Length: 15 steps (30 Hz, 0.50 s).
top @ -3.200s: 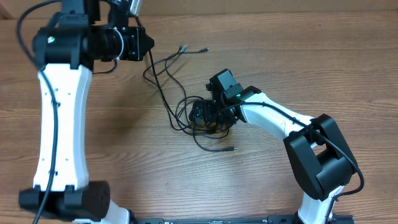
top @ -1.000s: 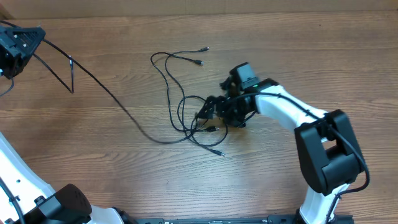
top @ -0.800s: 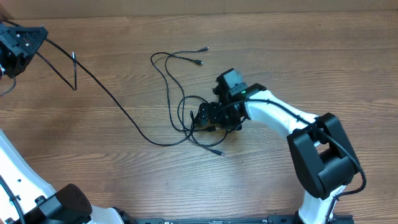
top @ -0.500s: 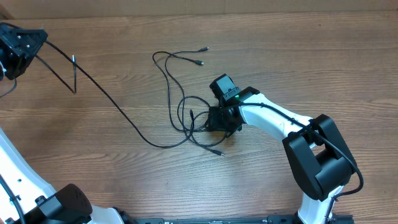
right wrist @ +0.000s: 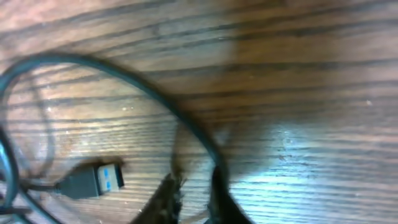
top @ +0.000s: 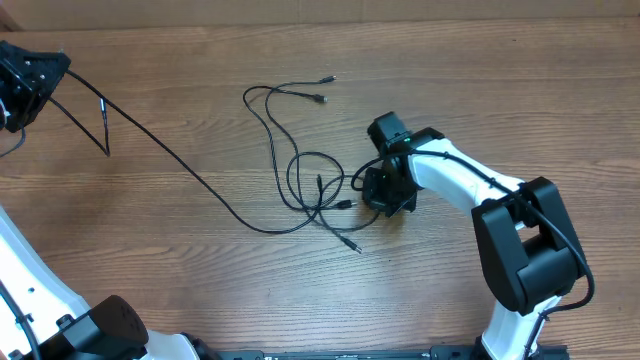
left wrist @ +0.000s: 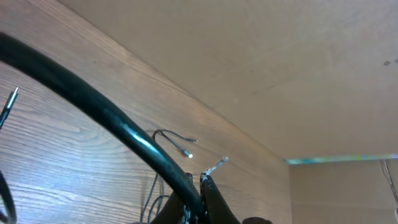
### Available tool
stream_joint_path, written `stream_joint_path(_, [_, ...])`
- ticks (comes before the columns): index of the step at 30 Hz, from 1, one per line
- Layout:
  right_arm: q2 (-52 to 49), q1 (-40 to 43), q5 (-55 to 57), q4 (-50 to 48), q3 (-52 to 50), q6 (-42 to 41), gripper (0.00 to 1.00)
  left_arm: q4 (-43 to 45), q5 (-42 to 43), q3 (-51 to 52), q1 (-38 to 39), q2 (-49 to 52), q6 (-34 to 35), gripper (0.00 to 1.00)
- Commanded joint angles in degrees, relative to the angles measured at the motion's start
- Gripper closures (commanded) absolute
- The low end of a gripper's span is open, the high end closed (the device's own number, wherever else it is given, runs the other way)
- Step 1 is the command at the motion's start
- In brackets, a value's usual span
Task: Untangle cables
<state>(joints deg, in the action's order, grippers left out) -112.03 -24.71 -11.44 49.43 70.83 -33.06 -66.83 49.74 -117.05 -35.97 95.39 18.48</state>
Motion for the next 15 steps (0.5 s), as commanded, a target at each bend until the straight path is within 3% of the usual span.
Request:
stream_joint_path(1, [-0.3, 0.5, -1.2, 0.2, -0.2, 0.3, 0.76, 0.0, -0.9, -1.2, 0.4, -1.3, -0.7, 0.96])
stream_joint_path(5, [-0.3, -0.3, -6.7, -1.5, -0.3, 0.4, 0.54, -0.1, -0.9, -1.2, 0.7, -1.3, -0.7, 0.96])
stream_joint_path(8, [-0.3, -0.5, -12.1, -3.1, -0.2, 2.1, 0.52, -0.3, -0.9, -1.2, 1.2, -1.3, -0.7, 0.96])
stream_joint_path(15, [0.1, -0.5, -20.2, -1.6, -0.2, 6.0, 0.32, -0.2, -2.6, -1.2, 2.8, -1.3, -0.7, 0.96])
